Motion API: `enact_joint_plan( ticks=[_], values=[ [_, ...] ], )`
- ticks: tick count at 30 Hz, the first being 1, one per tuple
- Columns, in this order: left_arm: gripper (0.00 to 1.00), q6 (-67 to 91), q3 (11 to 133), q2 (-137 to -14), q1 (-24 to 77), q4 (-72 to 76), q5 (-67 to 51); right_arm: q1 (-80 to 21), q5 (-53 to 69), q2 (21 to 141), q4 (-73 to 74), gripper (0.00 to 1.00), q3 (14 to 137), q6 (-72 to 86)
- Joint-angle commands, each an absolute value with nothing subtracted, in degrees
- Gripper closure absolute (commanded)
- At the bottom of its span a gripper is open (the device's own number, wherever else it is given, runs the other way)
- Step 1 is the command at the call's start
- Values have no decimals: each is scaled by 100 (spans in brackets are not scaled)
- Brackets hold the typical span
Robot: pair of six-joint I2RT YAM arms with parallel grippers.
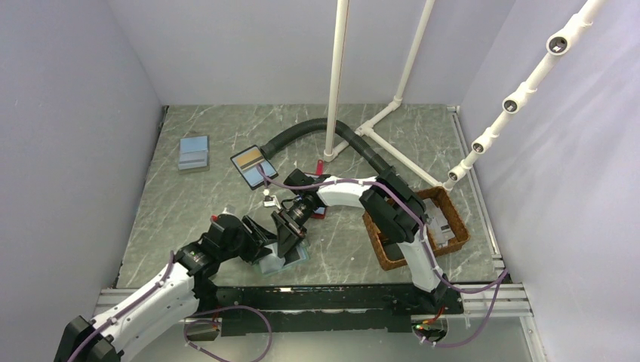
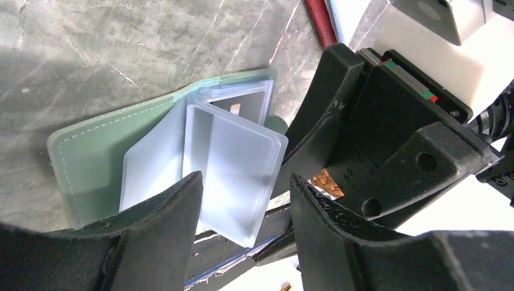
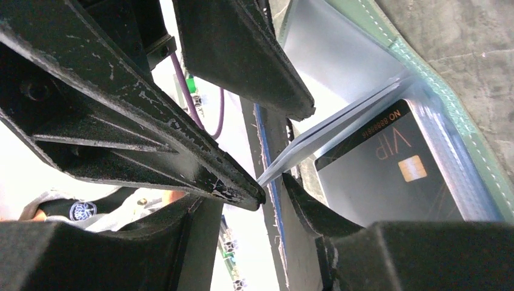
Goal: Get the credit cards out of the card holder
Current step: Remove the credit card from the card holder.
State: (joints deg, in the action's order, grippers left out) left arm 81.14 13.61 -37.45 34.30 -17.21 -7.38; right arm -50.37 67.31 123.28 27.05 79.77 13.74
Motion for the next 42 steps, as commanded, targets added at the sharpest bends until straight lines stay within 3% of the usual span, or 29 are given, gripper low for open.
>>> enact_joint_plan(
  ticks=[1, 7, 18, 31, 39, 42],
  values=[
    [40, 8153, 1491, -3434, 3428, -1865, -671, -5063, 6993, 12189, 2420, 59, 7943, 1388],
    [41, 8157, 1470, -3207, 3428, -2091, -598, -5063, 6898, 12243, 2454, 61, 7945, 1376],
    [53, 8203, 1260, -3076, 3428, -1999, -618, -5072, 6914, 12296, 2483, 72, 7929, 1314],
    [64, 8155, 1253, -2814, 3428, -2574, -585, -5061, 6724, 12304, 2566, 68, 7908, 1206],
    [65, 8196, 1238, -2530, 3427, -2844, -512, -5072, 6094, 12323, 2850, 70, 7990, 978],
    [60, 8189, 1271, -2521, 3428, -3045, -483, -5072, 5823, 12278, 3015, 71, 8036, 845]
  ],
)
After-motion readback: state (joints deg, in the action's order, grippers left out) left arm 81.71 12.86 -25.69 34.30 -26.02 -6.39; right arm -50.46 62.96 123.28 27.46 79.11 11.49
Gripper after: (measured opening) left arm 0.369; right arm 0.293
